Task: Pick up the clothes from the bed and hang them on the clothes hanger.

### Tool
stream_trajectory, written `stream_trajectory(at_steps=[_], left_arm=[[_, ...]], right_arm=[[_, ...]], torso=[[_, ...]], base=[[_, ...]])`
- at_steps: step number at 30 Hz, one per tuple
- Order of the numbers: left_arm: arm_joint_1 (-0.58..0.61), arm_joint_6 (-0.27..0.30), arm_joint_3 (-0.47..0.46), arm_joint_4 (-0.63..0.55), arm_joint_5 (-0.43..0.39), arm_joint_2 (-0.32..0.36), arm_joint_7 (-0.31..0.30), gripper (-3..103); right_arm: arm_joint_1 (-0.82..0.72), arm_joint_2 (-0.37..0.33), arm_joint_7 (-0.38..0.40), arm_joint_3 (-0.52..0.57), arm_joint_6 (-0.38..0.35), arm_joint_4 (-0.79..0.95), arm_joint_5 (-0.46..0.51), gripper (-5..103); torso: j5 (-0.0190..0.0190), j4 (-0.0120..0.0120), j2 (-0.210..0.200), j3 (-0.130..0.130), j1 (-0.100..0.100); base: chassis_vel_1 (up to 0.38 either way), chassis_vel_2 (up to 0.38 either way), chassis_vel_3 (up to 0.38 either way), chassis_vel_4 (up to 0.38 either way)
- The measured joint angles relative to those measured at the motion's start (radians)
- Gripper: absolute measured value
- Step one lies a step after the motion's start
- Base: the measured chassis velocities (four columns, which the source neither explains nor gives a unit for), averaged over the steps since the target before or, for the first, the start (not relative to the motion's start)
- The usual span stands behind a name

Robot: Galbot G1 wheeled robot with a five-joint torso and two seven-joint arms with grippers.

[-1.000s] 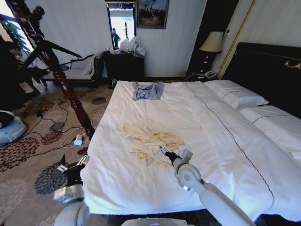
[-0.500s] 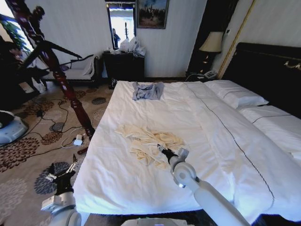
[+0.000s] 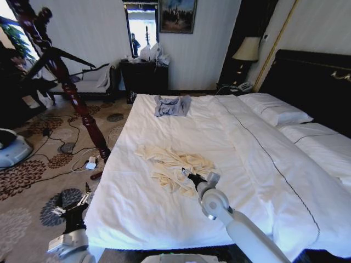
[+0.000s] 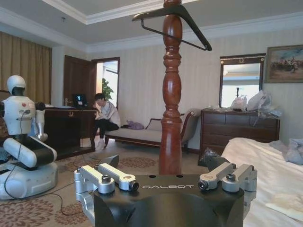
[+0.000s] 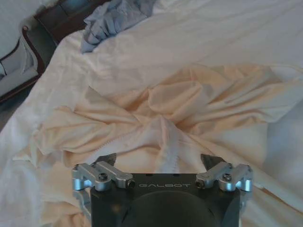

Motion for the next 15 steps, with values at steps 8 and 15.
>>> stream_trajectory(at_steps=[8,15], left_arm=[[0.002,-0.009,0.039,0.000,0.047,-0.025,-0.004,100],[0.007,-0.016,0.034,-0.004,0.057,-0.036,-0.015,100]], right_arm=[[0.008,0.014,-0.001,-0.007,-0.006,-0.036,-0.022,73],[0.028,0.028,-0.007,-0.033,-0.015,-0.065,-0.085,46]], torso=[[0.0001,0.0001,0.000,0.000,0.000],[0.0001,0.0003,0.000,0.000,0.000]], base=[[0.000,0.000,0.000,0.000],[0.000,0.000,0.000,0.000]])
